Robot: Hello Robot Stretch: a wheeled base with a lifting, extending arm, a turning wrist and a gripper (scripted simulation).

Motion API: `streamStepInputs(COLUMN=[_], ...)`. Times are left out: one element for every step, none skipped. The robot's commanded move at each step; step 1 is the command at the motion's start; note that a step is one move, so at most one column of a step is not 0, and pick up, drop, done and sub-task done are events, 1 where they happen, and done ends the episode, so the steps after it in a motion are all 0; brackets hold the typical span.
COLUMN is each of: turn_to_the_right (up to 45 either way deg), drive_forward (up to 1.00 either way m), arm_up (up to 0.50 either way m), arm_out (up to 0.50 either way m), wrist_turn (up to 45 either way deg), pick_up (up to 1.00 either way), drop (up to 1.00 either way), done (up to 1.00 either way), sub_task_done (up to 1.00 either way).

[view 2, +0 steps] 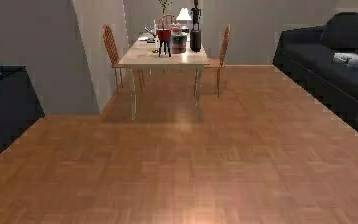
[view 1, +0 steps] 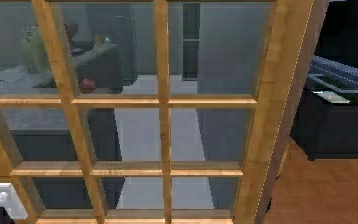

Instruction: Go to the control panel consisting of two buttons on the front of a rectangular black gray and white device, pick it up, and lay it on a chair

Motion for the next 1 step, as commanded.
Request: streamStepInputs(turn_to_the_right=[45.0], drive_forward=[0.00], arm_up=[0.00], arm_out=[0.00], wrist_turn=[0.0], pick_up=[0.00], drop=[0.00], done=[0.00], sub_task_done=[0.00])
